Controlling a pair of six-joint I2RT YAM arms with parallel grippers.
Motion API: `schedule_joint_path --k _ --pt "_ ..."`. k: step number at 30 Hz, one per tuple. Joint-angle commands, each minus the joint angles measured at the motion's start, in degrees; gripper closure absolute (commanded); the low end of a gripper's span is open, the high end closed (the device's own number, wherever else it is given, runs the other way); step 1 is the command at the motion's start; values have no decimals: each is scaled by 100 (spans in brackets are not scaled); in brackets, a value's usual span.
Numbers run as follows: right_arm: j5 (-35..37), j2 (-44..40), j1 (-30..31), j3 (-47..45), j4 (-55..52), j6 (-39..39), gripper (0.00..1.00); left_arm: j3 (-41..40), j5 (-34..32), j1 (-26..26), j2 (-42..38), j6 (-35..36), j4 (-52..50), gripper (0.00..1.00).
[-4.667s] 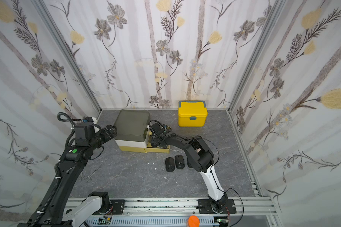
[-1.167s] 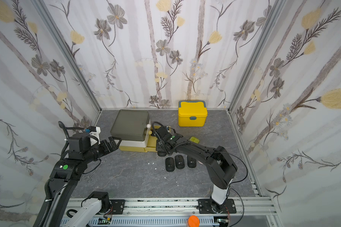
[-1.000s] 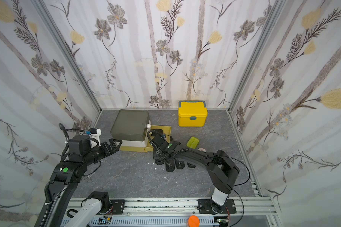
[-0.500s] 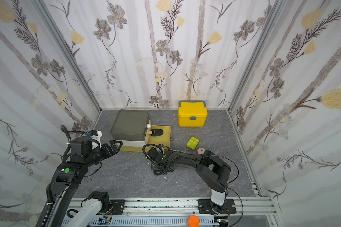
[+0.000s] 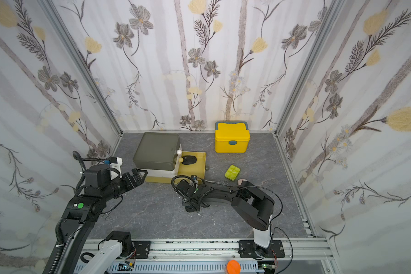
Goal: Take the mice out of the drawer
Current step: Place the mouse at the center of the board.
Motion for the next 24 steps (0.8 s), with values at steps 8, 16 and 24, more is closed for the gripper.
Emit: schedule_joint_path --k 8,16,24 --pt "175 -356 4 178 -150 27 32 236 -62 0 106 21 113 0" --pt "474 -885 1 247 -430 -56 28 407 -19 0 172 12 122 0" --pt "811 -1625 -313 477 -663 -549 26 602 139 -28 402 -58 402 0"
